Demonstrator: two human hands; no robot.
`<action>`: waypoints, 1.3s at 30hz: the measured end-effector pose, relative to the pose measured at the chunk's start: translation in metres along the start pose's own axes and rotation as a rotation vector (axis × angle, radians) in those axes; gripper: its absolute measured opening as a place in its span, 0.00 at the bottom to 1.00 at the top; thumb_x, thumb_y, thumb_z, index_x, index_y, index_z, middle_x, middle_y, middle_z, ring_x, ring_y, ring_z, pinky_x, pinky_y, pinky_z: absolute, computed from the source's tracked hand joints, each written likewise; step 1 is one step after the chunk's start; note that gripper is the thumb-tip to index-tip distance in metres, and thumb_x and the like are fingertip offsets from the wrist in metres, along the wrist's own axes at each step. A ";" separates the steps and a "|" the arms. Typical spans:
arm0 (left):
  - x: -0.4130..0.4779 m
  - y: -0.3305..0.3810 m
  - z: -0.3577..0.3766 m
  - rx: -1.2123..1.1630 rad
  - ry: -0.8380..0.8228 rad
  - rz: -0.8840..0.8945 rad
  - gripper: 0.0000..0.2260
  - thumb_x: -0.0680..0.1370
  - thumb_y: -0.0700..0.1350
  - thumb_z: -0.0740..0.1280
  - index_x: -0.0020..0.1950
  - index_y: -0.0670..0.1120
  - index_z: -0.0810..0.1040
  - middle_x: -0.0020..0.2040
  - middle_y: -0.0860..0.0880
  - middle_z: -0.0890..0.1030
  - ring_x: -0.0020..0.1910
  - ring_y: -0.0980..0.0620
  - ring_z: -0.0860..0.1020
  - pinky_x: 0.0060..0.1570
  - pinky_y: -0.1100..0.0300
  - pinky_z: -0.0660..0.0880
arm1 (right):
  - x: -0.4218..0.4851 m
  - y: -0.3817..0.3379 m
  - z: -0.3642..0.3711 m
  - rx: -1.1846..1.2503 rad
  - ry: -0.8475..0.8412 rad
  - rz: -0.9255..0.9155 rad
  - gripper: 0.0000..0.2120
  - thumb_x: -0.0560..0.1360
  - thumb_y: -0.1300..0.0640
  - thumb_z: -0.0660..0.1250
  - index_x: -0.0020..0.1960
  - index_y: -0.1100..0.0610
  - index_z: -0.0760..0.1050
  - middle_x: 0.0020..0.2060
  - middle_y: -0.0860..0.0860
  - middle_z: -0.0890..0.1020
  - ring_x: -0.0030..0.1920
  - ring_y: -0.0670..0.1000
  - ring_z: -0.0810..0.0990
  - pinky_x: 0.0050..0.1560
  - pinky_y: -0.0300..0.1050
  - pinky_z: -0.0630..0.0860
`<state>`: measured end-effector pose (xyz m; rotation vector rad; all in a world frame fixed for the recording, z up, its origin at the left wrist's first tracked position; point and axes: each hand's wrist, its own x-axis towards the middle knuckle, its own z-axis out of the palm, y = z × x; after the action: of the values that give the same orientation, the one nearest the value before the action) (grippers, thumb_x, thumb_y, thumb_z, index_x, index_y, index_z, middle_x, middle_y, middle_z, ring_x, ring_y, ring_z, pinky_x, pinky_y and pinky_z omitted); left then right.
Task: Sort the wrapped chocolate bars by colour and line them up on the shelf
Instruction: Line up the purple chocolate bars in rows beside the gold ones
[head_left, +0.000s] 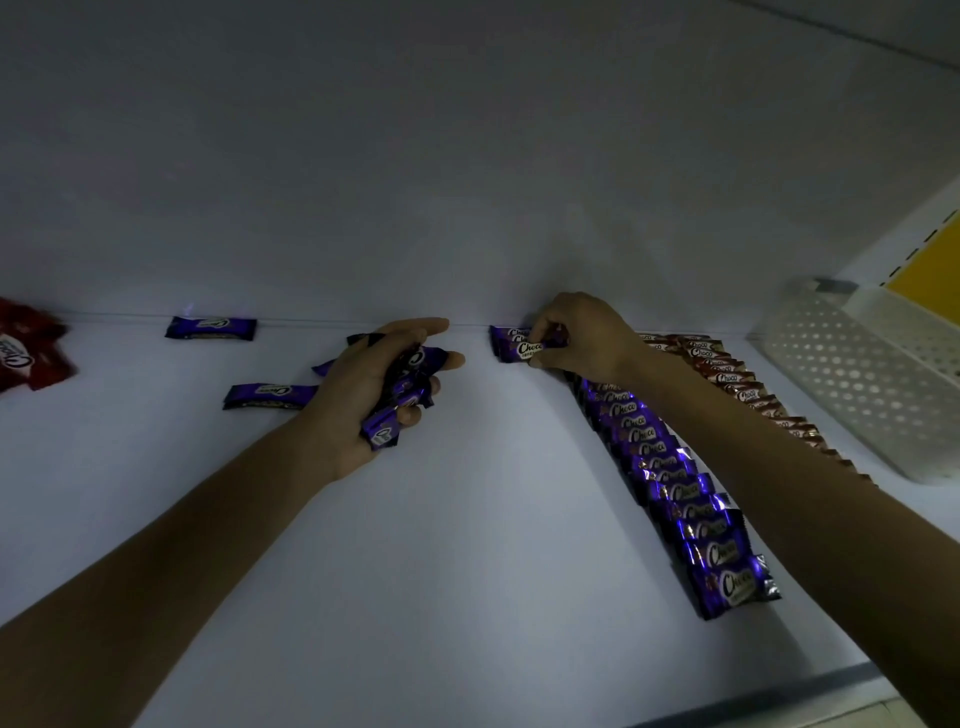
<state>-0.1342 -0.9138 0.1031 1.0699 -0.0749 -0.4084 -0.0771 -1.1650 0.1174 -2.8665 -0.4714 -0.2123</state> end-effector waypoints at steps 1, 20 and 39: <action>0.000 0.000 0.000 0.003 -0.001 -0.002 0.11 0.82 0.43 0.56 0.53 0.47 0.78 0.39 0.46 0.84 0.28 0.56 0.74 0.18 0.70 0.65 | 0.001 0.001 0.000 0.005 -0.013 0.012 0.13 0.67 0.55 0.76 0.50 0.59 0.81 0.44 0.51 0.76 0.48 0.53 0.74 0.43 0.40 0.61; -0.006 0.008 0.002 -0.379 0.160 -0.140 0.17 0.82 0.53 0.57 0.50 0.41 0.76 0.47 0.43 0.81 0.37 0.49 0.82 0.32 0.58 0.81 | -0.038 -0.146 0.017 0.613 0.119 -0.084 0.13 0.71 0.55 0.73 0.50 0.53 0.71 0.36 0.53 0.81 0.31 0.47 0.76 0.35 0.44 0.73; -0.008 0.007 0.005 -0.405 0.239 -0.240 0.23 0.82 0.58 0.56 0.57 0.38 0.76 0.52 0.35 0.78 0.49 0.38 0.78 0.46 0.41 0.74 | -0.035 -0.108 -0.007 1.067 -0.172 0.397 0.09 0.76 0.67 0.63 0.56 0.63 0.74 0.38 0.58 0.81 0.32 0.54 0.82 0.31 0.40 0.79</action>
<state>-0.1409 -0.9120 0.1128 0.7211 0.3392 -0.4842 -0.1468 -1.0773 0.1396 -1.8593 0.0070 0.2826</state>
